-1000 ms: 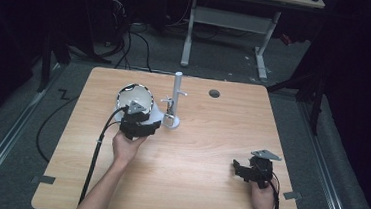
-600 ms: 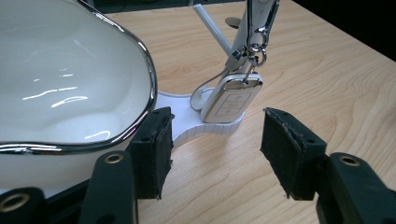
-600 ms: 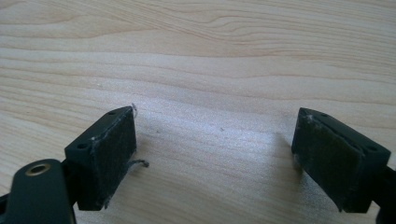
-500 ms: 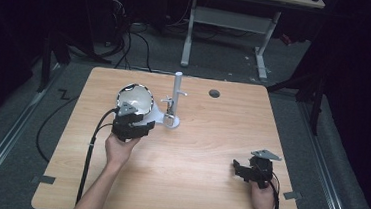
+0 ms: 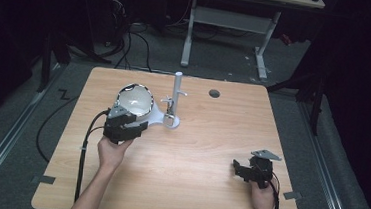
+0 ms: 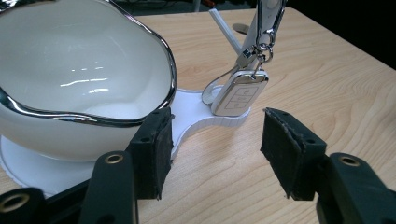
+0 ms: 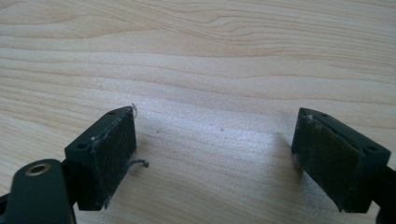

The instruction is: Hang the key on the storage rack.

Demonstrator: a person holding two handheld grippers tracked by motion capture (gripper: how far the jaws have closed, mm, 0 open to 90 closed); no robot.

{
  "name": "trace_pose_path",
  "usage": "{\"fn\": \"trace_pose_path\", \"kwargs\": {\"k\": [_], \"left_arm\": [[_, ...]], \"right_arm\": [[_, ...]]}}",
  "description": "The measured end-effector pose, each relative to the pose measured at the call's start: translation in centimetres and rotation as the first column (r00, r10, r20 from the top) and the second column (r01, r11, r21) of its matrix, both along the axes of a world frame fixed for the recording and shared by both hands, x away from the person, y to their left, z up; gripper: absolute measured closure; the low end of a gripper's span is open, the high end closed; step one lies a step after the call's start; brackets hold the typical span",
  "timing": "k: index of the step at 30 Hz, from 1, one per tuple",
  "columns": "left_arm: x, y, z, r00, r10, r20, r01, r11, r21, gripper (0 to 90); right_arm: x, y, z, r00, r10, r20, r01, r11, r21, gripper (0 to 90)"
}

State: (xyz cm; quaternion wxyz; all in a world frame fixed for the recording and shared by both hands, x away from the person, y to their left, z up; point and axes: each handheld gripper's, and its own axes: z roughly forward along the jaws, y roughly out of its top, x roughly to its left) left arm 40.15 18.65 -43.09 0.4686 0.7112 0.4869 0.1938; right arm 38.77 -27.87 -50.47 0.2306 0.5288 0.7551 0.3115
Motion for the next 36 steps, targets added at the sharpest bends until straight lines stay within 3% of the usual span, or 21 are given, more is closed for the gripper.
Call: {"fn": "trace_pose_path", "kwargs": {"k": [36], "left_arm": [[-3.2,2.7,0.0,0.9989,0.042,0.021,-0.041,0.9982,-0.044,44.1]], "right_arm": [[0.0,0.0,0.0,1.0,0.0,0.0,0.0,1.0,0.0,14.0]]}}
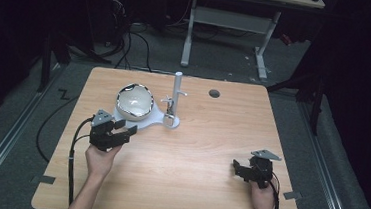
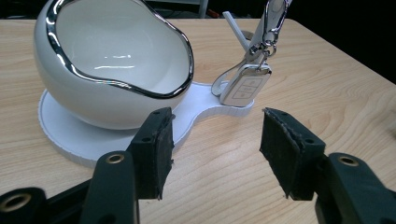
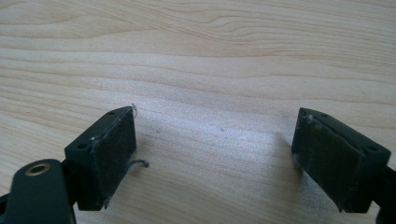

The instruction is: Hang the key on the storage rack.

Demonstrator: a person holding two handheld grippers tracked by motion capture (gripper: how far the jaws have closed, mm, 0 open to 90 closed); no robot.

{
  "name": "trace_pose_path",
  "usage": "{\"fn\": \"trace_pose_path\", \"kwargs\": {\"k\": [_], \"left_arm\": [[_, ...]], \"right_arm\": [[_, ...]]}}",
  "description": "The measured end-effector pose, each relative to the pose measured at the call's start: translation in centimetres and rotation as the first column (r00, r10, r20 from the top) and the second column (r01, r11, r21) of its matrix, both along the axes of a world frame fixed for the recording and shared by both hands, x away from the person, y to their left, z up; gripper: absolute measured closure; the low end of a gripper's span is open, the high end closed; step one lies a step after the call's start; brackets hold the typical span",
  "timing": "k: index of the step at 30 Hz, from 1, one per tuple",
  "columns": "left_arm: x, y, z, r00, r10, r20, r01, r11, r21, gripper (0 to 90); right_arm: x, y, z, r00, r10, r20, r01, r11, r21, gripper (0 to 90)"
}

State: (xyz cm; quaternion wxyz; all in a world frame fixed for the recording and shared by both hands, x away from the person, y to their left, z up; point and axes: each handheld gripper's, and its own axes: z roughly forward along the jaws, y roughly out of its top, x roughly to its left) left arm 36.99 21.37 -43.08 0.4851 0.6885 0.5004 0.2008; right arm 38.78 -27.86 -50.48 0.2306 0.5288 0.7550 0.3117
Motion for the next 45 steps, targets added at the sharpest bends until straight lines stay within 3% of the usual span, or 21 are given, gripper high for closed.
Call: {"fn": "trace_pose_path", "kwargs": {"k": [15,30,45], "left_arm": [[-1.1,0.6,-0.8,0.9998,0.02,-0.004,-0.02,0.9997,-0.014,44.4],[-2.0,0.9,-1.4,0.9994,0.03,-0.018,-0.03,0.9995,0.013,44.6],[-2.6,1.1,-2.1,0.9988,0.041,-0.026,-0.041,0.9992,0.001,44.5]], "right_arm": [[0.0,0.0,0.0,1.0,0.0,0.0,0.0,1.0,0.0,14.0],[0.0,0.0,0.0,1.0,0.0,0.0,0.0,1.0,0.0,14.0],[0.0,0.0,0.0,1.0,-0.001,0.0,0.001,1.0,0.0,13.9]]}}
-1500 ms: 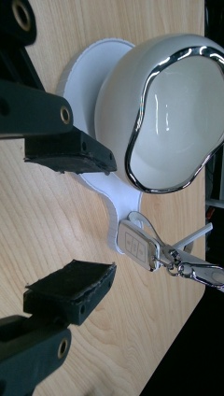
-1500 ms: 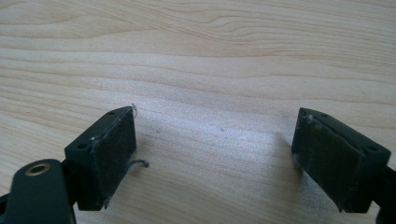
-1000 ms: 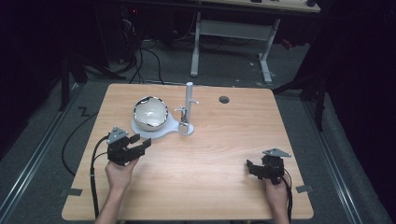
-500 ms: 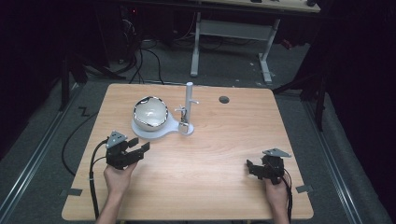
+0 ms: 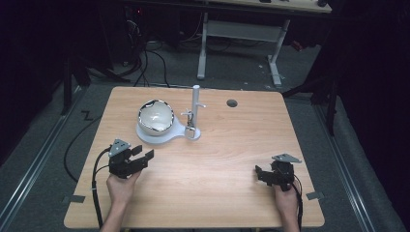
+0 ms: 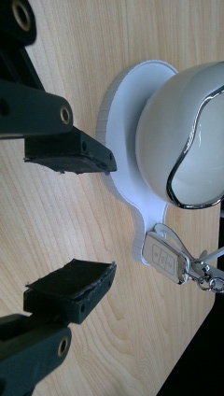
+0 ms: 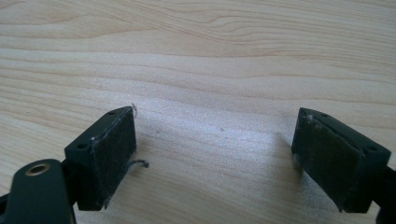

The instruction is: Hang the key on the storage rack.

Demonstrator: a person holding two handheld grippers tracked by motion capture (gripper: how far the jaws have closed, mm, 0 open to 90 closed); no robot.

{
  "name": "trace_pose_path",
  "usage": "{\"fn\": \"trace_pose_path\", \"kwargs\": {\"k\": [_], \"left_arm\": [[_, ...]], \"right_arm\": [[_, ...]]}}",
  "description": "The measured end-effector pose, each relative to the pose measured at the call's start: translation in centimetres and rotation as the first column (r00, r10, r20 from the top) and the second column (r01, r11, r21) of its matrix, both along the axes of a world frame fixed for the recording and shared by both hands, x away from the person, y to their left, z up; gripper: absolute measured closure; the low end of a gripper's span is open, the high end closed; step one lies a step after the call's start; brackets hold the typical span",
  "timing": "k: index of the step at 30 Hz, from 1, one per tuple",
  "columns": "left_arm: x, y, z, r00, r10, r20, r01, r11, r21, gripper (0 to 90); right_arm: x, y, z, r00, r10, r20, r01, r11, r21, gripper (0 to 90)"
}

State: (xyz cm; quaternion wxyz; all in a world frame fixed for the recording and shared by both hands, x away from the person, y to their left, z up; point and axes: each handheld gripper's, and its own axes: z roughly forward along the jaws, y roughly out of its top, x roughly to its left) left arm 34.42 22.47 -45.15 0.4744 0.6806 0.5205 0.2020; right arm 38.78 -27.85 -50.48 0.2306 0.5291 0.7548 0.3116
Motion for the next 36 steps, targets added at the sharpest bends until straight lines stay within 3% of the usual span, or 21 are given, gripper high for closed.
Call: {"fn": "trace_pose_path", "kwargs": {"k": [21,36], "left_arm": [[-0.4,0.2,-1.5,0.9994,0.013,-0.033,-0.014,0.9999,-0.001,44.6],[-0.1,-0.1,-2.7,0.998,0.019,-0.061,-0.018,0.9995,0.026,44.6]], "right_arm": [[0.0,0.0,0.0,1.0,0.0,0.0,0.0,1.0,0.0,14.0],[0.0,0.0,0.0,1.0,0.0,0.0,0.0,1.0,0.0,13.9]]}}
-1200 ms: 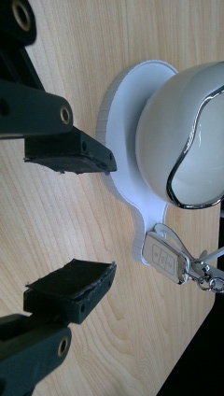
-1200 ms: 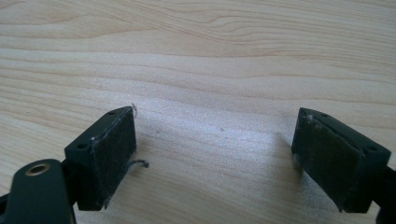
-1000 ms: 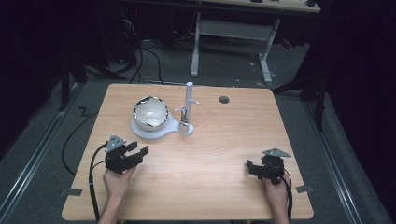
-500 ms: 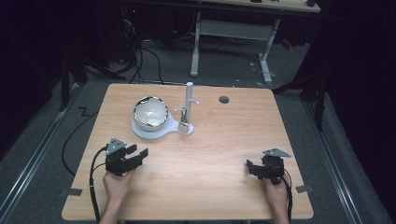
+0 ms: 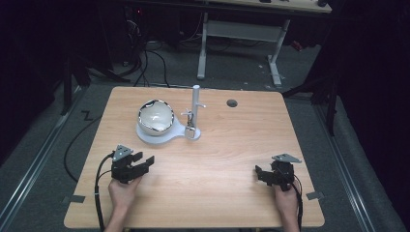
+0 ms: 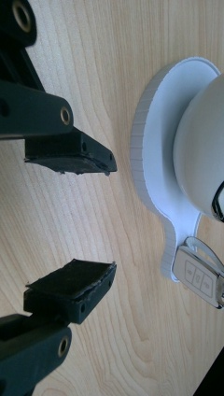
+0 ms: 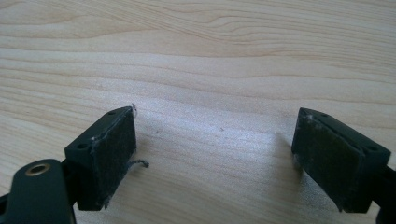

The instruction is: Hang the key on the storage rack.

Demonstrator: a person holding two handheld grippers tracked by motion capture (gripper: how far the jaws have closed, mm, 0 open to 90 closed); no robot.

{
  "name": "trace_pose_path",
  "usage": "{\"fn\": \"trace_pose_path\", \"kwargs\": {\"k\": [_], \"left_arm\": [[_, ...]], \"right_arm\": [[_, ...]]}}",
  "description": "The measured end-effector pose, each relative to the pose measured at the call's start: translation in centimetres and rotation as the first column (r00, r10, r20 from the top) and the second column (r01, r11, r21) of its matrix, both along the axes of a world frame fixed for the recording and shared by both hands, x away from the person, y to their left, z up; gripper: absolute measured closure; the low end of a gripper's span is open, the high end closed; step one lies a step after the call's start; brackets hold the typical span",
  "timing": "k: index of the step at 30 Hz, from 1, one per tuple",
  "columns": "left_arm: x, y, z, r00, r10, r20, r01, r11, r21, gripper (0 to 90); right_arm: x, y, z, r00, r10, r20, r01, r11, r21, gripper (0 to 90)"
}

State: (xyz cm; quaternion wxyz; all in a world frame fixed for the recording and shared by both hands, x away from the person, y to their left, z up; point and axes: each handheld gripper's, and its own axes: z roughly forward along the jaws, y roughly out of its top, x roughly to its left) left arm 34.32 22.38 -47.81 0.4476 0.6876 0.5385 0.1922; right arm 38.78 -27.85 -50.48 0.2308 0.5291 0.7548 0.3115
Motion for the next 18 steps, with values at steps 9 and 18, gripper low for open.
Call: {"fn": "trace_pose_path", "kwargs": {"k": [9,18], "left_arm": [[0.3,-0.1,-0.8,0.9996,0.006,-0.027,-0.005,0.9998,0.017,44.0],[0.5,-0.2,-1.7,0.9988,0.016,-0.047,-0.015,0.9994,0.03,43.6]], "right_arm": [[0.0,0.0,0.0,1.0,0.0,0.0,0.0,1.0,0.0,13.9],[0.0,0.0,0.0,1.0,0.0,0.0,0.0,1.0,0.0,13.9]]}}
